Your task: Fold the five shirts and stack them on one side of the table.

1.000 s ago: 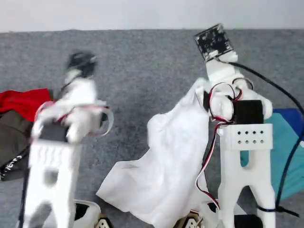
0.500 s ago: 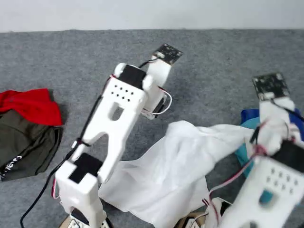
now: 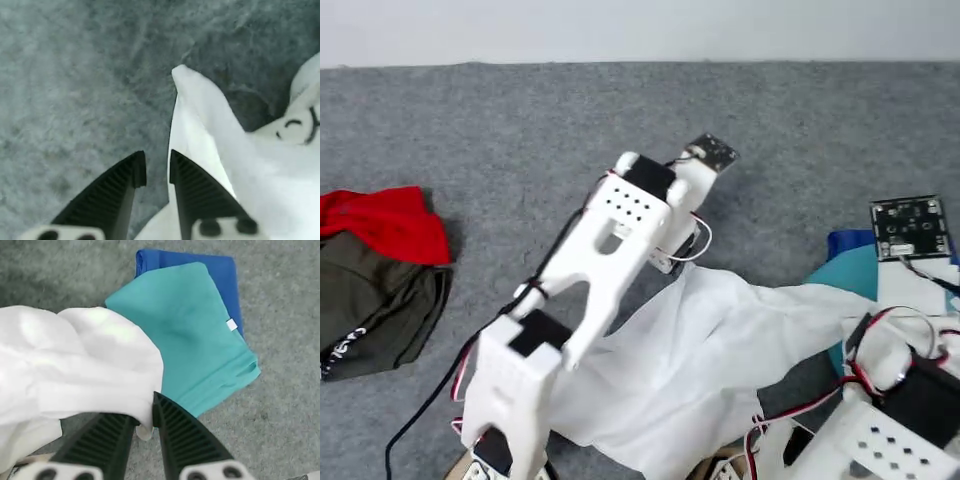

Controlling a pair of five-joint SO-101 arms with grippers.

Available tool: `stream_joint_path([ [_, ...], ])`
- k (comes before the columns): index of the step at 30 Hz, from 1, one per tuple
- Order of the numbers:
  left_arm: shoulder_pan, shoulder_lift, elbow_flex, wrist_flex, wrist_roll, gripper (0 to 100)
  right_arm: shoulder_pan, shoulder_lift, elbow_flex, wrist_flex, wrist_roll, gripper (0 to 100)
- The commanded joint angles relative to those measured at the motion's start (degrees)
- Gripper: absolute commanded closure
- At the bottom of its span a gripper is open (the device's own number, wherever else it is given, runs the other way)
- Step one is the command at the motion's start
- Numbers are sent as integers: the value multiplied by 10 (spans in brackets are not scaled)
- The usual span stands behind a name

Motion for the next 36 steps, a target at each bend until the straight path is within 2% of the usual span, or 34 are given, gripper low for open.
stream_joint_path([
  [1, 26, 28, -82, -4, 2, 909, 7, -3, -2, 15, 5, 988],
  [7, 74, 105, -188, 20, 2, 908, 56, -16, -4, 33, 7, 988],
  [10, 92, 148, -229, 29, 2, 908, 58, -19, -2, 33, 14, 988],
  [15, 91, 206, -297, 41, 2, 908, 58, -19, -2, 33, 18, 988],
  [21, 54, 247, -378, 44, 2, 908, 58, -19, -2, 33, 18, 988],
  [28, 47, 300, -416, 42, 1, 908, 57, -19, -2, 33, 18, 988],
  [33, 46, 326, -419, 55, -11, 824, 57, -19, -2, 33, 18, 988],
  [36, 46, 331, -419, 55, -11, 821, 57, -19, -2, 33, 18, 988],
])
